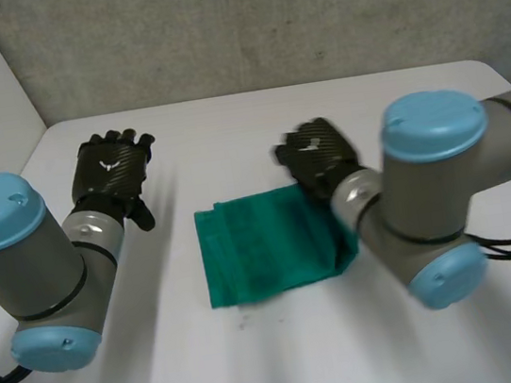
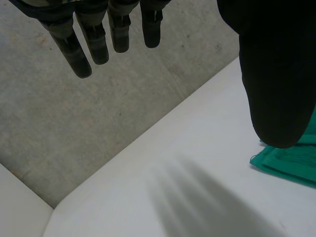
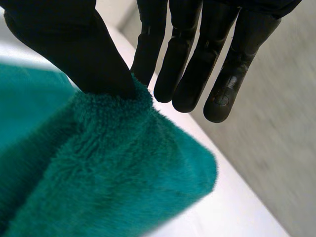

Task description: Fold the towel.

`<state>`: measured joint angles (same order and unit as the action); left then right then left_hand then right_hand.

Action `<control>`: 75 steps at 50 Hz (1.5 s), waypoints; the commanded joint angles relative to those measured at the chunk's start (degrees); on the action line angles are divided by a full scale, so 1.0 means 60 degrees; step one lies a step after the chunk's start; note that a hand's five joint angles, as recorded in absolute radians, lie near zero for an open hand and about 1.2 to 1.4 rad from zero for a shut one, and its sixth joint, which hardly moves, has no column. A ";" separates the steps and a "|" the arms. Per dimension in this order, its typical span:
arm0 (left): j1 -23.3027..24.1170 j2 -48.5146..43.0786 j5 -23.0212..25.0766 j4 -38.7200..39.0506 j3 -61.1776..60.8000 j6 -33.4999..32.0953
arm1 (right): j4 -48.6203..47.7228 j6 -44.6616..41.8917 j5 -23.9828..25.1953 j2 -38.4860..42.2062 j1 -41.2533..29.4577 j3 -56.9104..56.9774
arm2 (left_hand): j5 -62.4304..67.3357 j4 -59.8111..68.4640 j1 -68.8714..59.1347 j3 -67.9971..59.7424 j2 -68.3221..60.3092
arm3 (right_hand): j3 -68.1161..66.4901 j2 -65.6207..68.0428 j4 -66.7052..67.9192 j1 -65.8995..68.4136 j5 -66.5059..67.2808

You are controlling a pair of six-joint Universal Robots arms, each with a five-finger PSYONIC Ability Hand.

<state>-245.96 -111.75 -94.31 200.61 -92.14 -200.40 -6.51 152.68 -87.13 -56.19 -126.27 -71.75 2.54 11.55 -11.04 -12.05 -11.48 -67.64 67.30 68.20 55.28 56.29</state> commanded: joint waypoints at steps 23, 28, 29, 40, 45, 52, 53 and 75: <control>0.1661 -0.0871 0.0014 -0.1310 0.2187 0.2930 | 0.0645 0.4025 0.0386 -0.0112 0.0273 0.0328 | -0.0360 -0.0195 0.0109 0.0279 0.0183 | 0.9607 -0.9550 -0.9701 -0.7546 -0.9382; 0.2277 -0.1854 0.0000 -0.2088 0.3082 0.3605 | 0.1523 0.4173 0.0518 0.0121 0.0815 0.0591 | -0.0332 -0.0166 0.0081 0.0250 0.0154 | 0.9607 -0.9550 -0.9701 -0.7546 -0.9382; 0.2393 -0.2100 0.0000 -0.2276 0.3241 0.3692 | 0.1771 0.4187 0.0591 0.0470 0.0888 0.0765 | -0.0304 -0.0139 0.0053 0.0223 0.0126 | 0.9607 -0.9550 -0.9701 -0.7546 -0.9382; 0.2497 -0.3538 -0.1978 -0.3362 0.3316 0.3605 | 0.2667 0.3764 0.0738 0.1616 0.0830 0.1397 | -0.0051 0.0114 -0.0199 -0.0030 -0.0126 | 0.9607 -0.9550 -0.9701 -0.7546 -0.9382; 0.2206 -0.3436 -0.2227 -0.3801 0.2791 0.3387 | 0.2667 0.3191 0.0752 0.1748 0.0816 0.1456 | -0.0247 -0.0082 -0.0003 0.0166 0.0070 | 0.9607 -0.9550 -0.9701 -0.7546 -0.9382; 0.2072 -0.2777 -0.2197 -0.3875 0.2101 0.3181 | 0.2711 0.2474 0.0577 0.2041 0.0801 0.1602 | -0.0415 -0.0250 0.0165 0.0334 0.0238 | 0.9607 -0.9550 -0.9701 -0.7546 -0.9382; 0.2087 -0.2690 -0.2183 -0.3875 0.2071 0.3181 | 0.2711 0.2430 0.0562 0.2027 0.0787 0.1602 | -0.0416 -0.0251 0.0165 0.0334 0.0238 | 0.9607 -0.9550 -0.9701 -0.7546 -0.9382; 0.0037 0.1514 -0.0426 -0.4767 0.3799 0.3283 | 0.0981 0.3338 -0.1679 -0.3480 0.2543 0.0328 | -0.0388 -0.0223 0.0137 0.0306 0.0210 | 0.9607 -0.9550 -0.9701 -0.7546 -0.9382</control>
<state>-240.17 -107.58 -100.34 176.59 -72.68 -181.07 -1.59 173.25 -96.28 -70.97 -115.19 -68.54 2.30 11.55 -10.11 -12.05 -11.48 -11.93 12.52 13.11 11.49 2.99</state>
